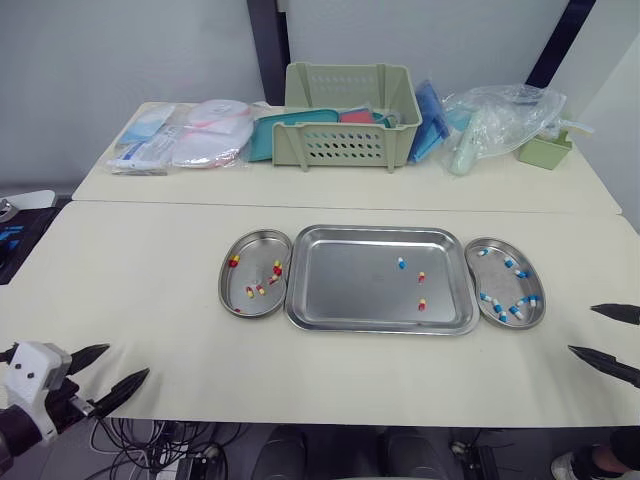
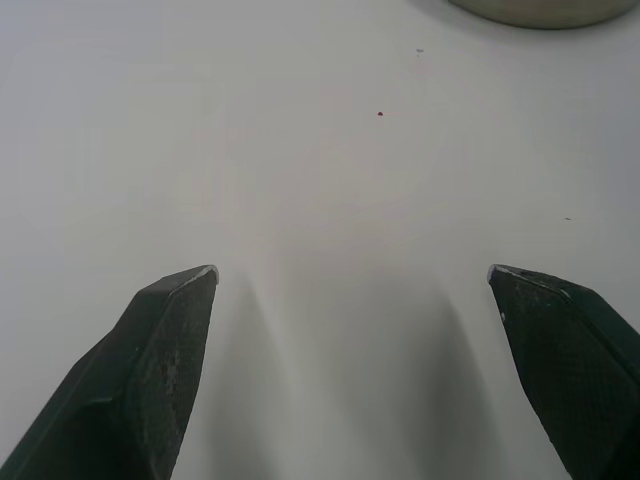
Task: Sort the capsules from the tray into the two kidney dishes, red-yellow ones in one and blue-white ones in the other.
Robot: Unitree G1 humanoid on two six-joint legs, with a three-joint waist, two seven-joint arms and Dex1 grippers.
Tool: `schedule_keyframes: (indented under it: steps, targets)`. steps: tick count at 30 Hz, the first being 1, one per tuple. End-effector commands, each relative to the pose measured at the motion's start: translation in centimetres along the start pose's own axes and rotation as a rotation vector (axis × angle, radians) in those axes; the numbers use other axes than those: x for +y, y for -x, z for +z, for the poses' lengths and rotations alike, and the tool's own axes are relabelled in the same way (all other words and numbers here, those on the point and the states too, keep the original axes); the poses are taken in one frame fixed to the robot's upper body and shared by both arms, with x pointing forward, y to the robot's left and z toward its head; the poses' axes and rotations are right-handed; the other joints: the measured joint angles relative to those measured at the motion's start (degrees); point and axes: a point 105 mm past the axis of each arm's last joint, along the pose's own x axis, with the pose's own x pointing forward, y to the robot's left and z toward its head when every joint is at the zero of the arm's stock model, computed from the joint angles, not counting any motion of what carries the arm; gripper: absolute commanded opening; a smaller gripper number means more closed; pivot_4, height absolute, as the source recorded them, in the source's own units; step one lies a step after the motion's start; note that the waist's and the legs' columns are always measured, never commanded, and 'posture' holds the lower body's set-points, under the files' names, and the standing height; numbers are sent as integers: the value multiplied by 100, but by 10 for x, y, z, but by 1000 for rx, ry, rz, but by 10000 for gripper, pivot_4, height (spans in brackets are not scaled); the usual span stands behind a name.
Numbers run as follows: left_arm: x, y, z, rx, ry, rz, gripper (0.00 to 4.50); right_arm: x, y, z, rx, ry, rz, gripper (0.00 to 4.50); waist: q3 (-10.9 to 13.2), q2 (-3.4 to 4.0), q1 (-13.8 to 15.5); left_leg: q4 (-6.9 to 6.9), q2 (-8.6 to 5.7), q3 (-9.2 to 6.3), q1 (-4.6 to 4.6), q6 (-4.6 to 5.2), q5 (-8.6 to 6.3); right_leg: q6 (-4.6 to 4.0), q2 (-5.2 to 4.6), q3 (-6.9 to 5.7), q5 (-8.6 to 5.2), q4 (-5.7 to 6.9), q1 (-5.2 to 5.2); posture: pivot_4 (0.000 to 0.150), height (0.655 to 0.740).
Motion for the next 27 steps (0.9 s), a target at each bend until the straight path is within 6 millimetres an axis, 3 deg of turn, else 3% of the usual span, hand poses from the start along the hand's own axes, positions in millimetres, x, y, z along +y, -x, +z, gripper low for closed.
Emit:
schedule_keyframes:
  steps: [1,5,12,17,23,27]
  targets:
    - [-5,-1,21,-53,-52,1,45000,-6,3,2,11,38,3,44340,1,-3,1,0,0,0,0,0,0,0,0,0,0,0,0,1500,7400]
    - [-25,-8,33,-79,-94,-84,45000,-8,4,0,15,30,-3,44340,2,-1,5,1,-1,1,-1,0,0,0,0,1,0,0,0,1500,7400]
    - [-109,-35,65,-245,-71,-371,45000,0,10,-8,31,-1,-1,44340,2,2,9,1,-1,4,-1,-1,0,1,-1,4,1,-2,2,1500,7400]
    - [-144,-52,79,-335,-53,-481,45000,8,16,-11,40,-19,5,44340,-1,9,11,4,-2,4,0,0,0,2,-1,5,1,-1,4,1500,7400]
    - [-161,-69,82,-387,-46,-539,45000,24,21,-10,50,-30,35,44340,-2,13,9,3,-3,3,0,-1,0,2,0,3,1,-1,5,1500,7400]
    - [-163,-74,81,-397,-49,-548,45000,47,20,3,23,-52,106,44340,-4,18,8,3,-3,3,1,0,0,2,0,4,1,-1,5,1500,7400]
